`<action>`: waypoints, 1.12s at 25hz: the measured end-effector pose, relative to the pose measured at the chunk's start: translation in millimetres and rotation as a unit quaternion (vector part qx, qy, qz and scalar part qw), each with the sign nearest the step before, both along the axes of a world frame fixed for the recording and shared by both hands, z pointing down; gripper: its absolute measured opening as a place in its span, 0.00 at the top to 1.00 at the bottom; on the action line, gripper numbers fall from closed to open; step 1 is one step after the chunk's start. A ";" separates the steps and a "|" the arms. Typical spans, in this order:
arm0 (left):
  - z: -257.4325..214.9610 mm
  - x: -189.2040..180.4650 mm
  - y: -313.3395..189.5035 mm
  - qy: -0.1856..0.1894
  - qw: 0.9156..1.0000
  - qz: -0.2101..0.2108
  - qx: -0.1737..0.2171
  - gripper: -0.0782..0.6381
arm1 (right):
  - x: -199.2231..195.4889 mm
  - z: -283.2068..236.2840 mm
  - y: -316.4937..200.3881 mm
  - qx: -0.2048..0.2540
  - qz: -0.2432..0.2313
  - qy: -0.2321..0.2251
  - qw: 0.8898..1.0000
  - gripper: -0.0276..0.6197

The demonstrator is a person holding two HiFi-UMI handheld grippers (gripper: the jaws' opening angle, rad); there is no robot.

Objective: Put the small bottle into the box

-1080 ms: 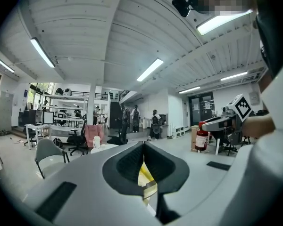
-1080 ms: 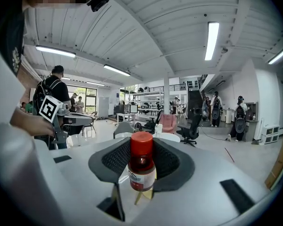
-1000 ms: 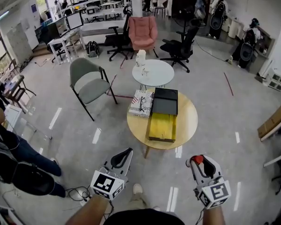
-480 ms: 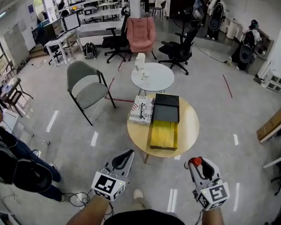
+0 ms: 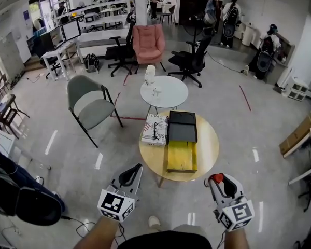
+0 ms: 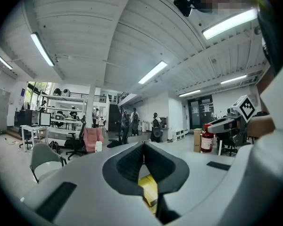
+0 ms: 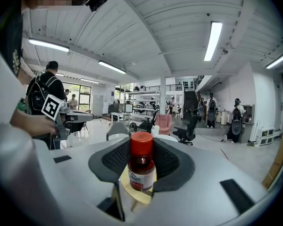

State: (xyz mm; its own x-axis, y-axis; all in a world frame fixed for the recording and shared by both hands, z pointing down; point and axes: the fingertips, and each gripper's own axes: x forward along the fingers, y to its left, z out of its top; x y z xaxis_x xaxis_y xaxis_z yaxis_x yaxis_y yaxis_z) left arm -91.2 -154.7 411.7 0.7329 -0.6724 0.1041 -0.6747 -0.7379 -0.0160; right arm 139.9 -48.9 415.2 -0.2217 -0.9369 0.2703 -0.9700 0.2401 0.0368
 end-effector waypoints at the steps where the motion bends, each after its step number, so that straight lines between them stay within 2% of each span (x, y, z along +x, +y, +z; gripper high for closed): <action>1: 0.7 -0.2 -1.6 0.001 1.000 0.003 0.000 0.87 | -2.0 0.7 -0.4 -0.001 0.001 0.000 1.000 0.72; 12: -5.2 11.2 -7.0 0.003 1.000 0.026 -0.001 0.87 | -4.3 -15.2 -10.1 0.003 0.001 0.006 1.000 0.72; 19: -5.8 20.1 -26.0 0.001 1.000 0.013 0.001 0.87 | 4.0 -14.2 -34.0 0.008 -0.013 0.003 1.000 0.72; 28: 1.0 40.4 -64.1 -0.005 1.000 -0.004 -0.001 0.87 | 17.9 -9.8 -88.6 0.008 -0.041 -0.004 0.999 0.72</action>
State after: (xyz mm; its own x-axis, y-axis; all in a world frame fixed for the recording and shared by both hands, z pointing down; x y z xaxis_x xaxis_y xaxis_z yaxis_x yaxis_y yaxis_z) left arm -50.8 -218.8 412.7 0.7260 -0.6783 0.1133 -0.6808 -0.7322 -0.0211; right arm 157.8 -137.5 405.5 -0.2993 -0.9201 0.2528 -0.9477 0.3173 0.0330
